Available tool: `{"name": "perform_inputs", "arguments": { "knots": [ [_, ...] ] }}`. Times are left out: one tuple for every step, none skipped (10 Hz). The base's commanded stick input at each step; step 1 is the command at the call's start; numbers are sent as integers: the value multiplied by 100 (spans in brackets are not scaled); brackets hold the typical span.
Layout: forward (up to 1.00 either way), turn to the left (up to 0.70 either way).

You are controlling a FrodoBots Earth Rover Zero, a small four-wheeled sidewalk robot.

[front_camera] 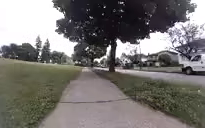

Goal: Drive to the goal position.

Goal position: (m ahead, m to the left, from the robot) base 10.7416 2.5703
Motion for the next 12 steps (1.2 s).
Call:
{"name": "perform_inputs", "arguments": {
  "knots": [
    [70,0],
    [70,0],
    [70,0],
    [70,0],
    [70,0],
    [70,0],
    [70,0],
    [70,0],
    [70,0],
    [70,0],
    [70,0],
    [70,0]
  ]
}}
